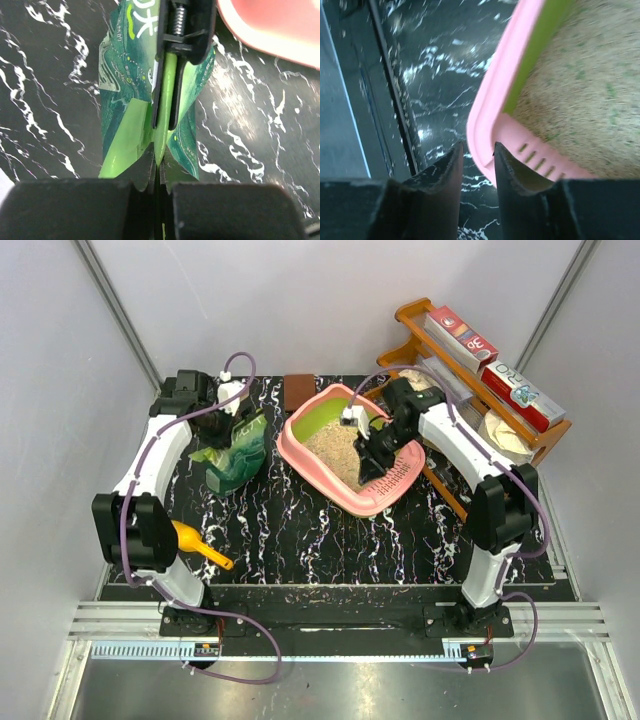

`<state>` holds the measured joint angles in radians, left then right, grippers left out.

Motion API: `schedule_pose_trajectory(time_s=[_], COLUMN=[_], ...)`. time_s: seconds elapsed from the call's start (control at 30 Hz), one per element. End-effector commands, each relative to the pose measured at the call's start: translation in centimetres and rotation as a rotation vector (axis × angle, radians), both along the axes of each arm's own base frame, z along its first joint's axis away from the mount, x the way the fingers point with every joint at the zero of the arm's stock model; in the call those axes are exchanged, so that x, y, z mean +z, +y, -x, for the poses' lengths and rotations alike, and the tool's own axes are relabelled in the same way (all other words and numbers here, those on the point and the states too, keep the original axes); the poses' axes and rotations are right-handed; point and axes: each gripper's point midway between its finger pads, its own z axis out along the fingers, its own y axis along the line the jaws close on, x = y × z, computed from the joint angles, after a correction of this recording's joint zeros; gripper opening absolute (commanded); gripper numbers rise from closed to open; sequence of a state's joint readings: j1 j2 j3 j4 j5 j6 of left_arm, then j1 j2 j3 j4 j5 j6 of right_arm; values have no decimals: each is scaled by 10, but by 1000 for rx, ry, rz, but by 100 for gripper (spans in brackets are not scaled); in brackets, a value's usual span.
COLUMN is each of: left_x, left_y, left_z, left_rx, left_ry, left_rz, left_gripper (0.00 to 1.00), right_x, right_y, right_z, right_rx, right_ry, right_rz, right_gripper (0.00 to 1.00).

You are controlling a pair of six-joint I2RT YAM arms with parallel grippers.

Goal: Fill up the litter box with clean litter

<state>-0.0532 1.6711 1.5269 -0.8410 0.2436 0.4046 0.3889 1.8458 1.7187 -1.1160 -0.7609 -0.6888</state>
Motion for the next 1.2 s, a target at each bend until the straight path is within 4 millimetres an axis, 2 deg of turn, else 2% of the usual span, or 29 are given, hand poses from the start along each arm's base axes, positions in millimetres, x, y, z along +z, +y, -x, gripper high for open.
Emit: schedule_pose_trajectory(time_s=[0.0, 0.17, 0.27, 0.37, 0.4, 0.47, 0.5, 0.53, 0.57, 0.6, 0.8, 0.87, 0.93, 1.07, 1.17], left_x=[35, 49, 46, 44, 47, 50, 54, 55, 58, 61, 63, 65, 72, 84, 91], left_y=[-16, -28, -46, -59, -64, -67, -71, -72, -72, -73, -76, -79, -84, -89, -91], left_z=[50, 65, 77, 82, 83, 85, 87, 88, 88, 88, 82, 76, 73, 67, 59], left_rx=[-110, -196, -302, -350, -373, -413, -439, -455, -470, -483, -536, -546, -571, -646, -669], left_ry=[-6, -45, -51, -43, -49, -64, -74, -79, -94, -107, -154, -179, -212, -296, -341], left_rz=[70, 61, 82, 139, 160, 169, 184, 187, 183, 187, 165, 166, 163, 115, 92], left_gripper=[0, 0, 0, 0, 0, 0, 0, 0, 0, 0, 0, 0, 0, 0, 0], right_x=[-9, -33, -47, -68, -78, -88, -93, -94, -94, -94, -81, -77, -80, -80, -60], right_y=[-23, -56, -69, -76, -73, -70, -65, -64, -62, -60, -47, -42, -46, -57, -58], right_z=[52, 97, 106, 102, 85, 76, 51, 41, 34, 15, -27, -32, -31, -15, -4], right_rx=[212, 298, 314, 275, 238, 143, 80, 34, -29, -76, -213, -225, -234, -209, -218], right_ry=[35, 115, 121, 137, 75, 77, -5, -24, -19, -69, -142, -139, -131, -127, -127], right_rz=[68, 165, 219, 281, 296, 313, 316, 323, 329, 340, 305, 291, 312, 346, 308], right_gripper=[34, 29, 28, 26, 25, 25, 25, 24, 24, 24, 22, 22, 24, 32, 47])
